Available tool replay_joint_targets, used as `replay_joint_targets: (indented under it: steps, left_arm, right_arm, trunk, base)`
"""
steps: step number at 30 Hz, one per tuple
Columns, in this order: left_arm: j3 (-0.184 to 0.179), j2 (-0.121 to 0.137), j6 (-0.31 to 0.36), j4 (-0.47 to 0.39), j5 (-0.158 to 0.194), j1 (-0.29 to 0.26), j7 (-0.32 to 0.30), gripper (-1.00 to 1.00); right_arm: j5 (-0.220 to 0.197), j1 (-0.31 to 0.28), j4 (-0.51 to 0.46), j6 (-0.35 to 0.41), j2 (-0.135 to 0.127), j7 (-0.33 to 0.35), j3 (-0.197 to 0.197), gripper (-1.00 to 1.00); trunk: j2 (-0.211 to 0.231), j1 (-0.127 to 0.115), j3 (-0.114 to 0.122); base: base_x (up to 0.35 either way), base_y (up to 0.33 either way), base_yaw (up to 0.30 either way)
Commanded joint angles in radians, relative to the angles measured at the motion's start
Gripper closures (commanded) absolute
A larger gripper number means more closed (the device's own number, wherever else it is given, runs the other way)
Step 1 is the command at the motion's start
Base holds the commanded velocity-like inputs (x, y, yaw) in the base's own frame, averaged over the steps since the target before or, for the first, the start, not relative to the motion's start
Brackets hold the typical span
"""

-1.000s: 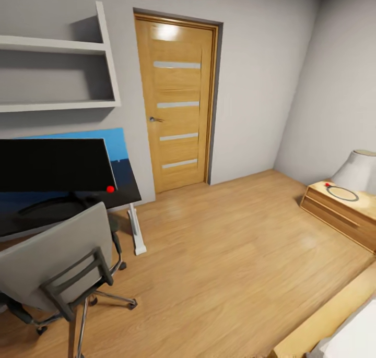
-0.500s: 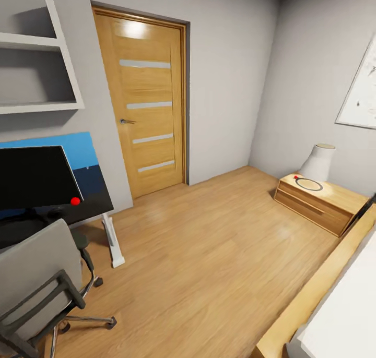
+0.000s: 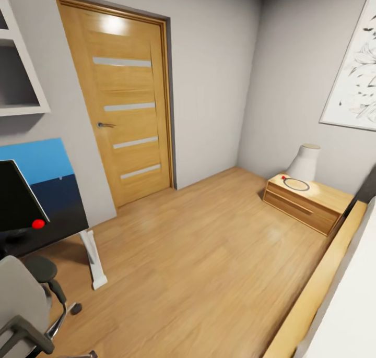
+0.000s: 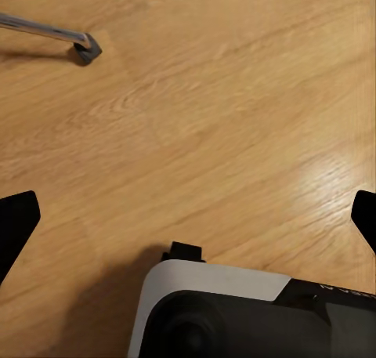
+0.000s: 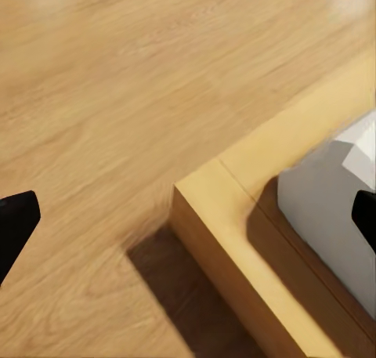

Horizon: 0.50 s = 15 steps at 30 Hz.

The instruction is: In the bedroom, organize the workspace by keeping the computer under the desk, ensuring the monitor is on the desk, placing the keyboard on the desk next to the monitor, placing the mouse on the desk next to the keyboard, moving the folder from the swivel chair onto the desk next to the mouse, stacking the notebook on top of the folder with the pen on top of the notebook, and positioning the swivel chair next to the desk.

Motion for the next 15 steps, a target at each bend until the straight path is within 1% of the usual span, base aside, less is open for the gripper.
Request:
replay_joint_targets:
  steps: [1,10,15]
  left_arm:
    - [-0.001,0.0,-0.002,-0.001,0.004,0.0,0.0,-1.0]
    - [-0.001,0.0,-0.002,-0.001,0.004,0.0,0.0,-1.0]
    - [-0.001,0.0,-0.002,-0.001,0.004,0.0,0.0,-1.0]
  right_arm:
    - [0.002,-0.001,0.001,-0.003,0.0,0.0,-0.003,-1.0]
    - [0.002,-0.001,0.001,-0.003,-0.001,0.0,-0.003,-1.0]
    - [0.002,-0.001,0.002,-0.003,-0.001,0.0,-0.004,-1.0]
  trunk:
    - [-0.001,0.001,-0.001]
    - [-0.001,0.001,-0.001]
    - [-0.001,0.001,-0.001]
  base:
    - [0.33,0.0,-0.013]
    - [0.331,0.002,-0.003]
    - [0.332,0.064,0.0]
